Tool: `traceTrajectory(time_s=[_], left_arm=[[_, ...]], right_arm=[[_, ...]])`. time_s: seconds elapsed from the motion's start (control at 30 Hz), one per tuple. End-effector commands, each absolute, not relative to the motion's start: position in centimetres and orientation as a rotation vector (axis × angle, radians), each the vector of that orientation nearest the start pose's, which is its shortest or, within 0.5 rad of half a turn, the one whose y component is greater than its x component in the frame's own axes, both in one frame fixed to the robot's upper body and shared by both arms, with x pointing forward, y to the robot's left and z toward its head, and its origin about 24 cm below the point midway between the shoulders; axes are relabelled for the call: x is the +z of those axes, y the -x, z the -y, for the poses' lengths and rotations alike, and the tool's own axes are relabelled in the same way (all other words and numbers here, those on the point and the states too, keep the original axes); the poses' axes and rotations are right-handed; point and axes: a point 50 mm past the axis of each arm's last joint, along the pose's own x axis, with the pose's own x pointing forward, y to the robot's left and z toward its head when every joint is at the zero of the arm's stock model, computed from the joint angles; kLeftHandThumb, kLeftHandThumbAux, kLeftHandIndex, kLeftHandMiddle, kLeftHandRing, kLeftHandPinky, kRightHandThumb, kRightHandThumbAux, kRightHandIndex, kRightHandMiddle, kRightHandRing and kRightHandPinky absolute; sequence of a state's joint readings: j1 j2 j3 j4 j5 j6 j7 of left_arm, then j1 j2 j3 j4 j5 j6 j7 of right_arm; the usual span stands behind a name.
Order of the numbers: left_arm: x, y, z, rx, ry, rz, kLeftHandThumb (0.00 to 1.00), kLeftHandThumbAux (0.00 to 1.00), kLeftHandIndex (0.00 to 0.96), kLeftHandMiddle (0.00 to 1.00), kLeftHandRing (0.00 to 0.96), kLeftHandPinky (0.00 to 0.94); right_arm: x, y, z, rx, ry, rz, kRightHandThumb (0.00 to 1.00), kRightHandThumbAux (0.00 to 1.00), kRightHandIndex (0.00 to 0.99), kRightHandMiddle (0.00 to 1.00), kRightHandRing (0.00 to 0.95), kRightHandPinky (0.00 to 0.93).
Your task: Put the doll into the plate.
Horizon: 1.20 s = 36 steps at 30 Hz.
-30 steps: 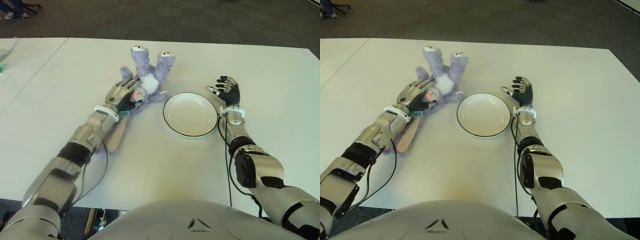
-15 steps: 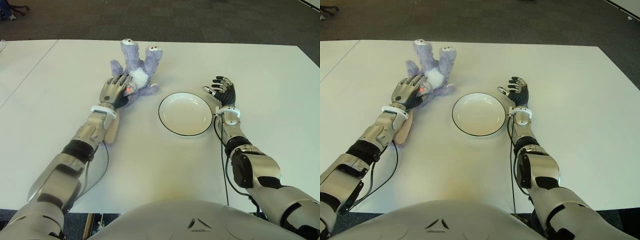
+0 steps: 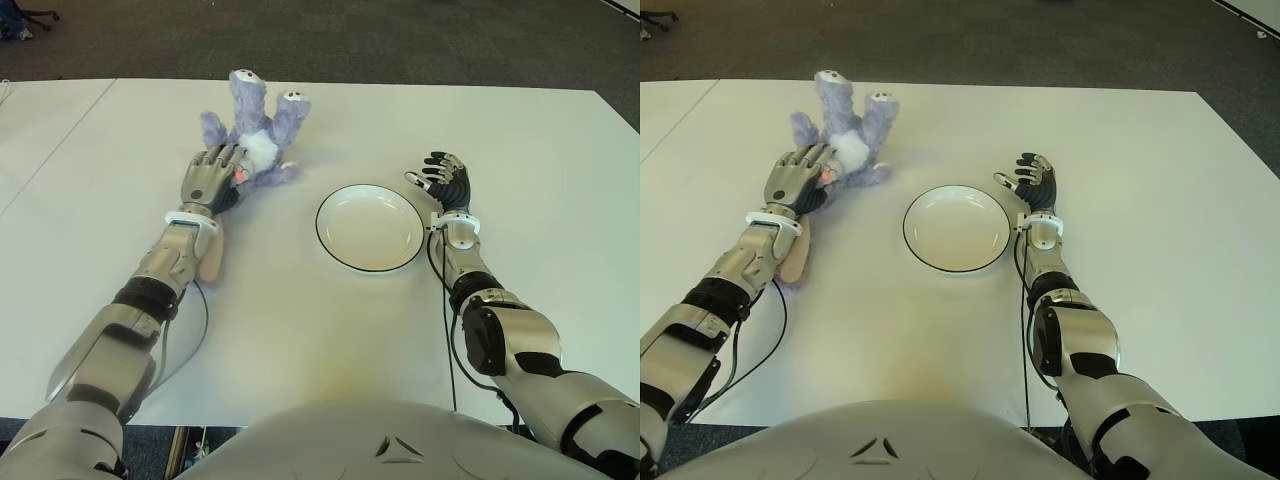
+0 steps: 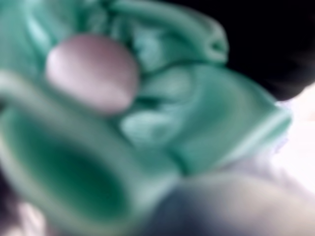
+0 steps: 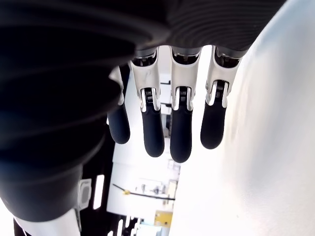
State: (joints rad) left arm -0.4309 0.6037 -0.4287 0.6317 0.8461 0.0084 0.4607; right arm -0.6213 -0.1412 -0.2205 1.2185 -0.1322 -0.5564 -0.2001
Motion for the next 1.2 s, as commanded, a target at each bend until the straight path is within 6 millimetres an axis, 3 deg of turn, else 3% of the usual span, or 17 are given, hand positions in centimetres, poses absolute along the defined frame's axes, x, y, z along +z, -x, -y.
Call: traceTrajectory(time_s=[0.03, 0.13, 0.17, 0.27, 0.6, 1.2], left_arm=[[8.3, -31.5, -24.3, 0.196, -1.629, 0.249, 0.85, 0.666, 0.402, 0.547, 0.847, 0.846], [10.8, -31.3, -23.1, 0.237, -1.613, 0.361, 0.851, 0.664, 0.408, 0.549, 0.857, 0.849], [11.2, -31.2, -23.0, 0.244, -1.613, 0.379, 0.767, 0.687, 0.432, 0.808, 0.876, 0.866], [11.2, -31.2, -22.8, 0.269, -1.608, 0.424, 0.74, 0.694, 0.44, 0.9, 0.88, 0.866], [14.3, -30.8, -19.7, 0.279, -1.558, 0.586, 0.746, 0.692, 0.442, 0.881, 0.87, 0.852], [17.1, -28.6, -17.3, 0.214, -1.493, 0.738, 0.747, 0.69, 0.443, 0.872, 0.872, 0.855]], right_arm=[[-8.4, -25.6, 18.9, -0.228, 0.123, -0.474, 0.0, 0.84, 0.268, 0.331, 0.34, 0.325], [-8.4, -25.7, 18.9, -0.226, 0.122, -0.481, 0.0, 0.838, 0.265, 0.328, 0.336, 0.319], [-8.4, -25.7, 18.9, -0.224, 0.123, -0.482, 0.0, 0.835, 0.264, 0.327, 0.334, 0.317], [-8.4, -25.7, 18.9, -0.221, 0.129, -0.485, 0.0, 0.83, 0.261, 0.325, 0.331, 0.318], [-8.3, -25.7, 18.9, -0.213, 0.128, -0.475, 0.0, 0.859, 0.271, 0.331, 0.339, 0.329], [-8.4, -25.8, 18.8, -0.212, 0.142, -0.483, 0.0, 0.851, 0.276, 0.324, 0.333, 0.329]])
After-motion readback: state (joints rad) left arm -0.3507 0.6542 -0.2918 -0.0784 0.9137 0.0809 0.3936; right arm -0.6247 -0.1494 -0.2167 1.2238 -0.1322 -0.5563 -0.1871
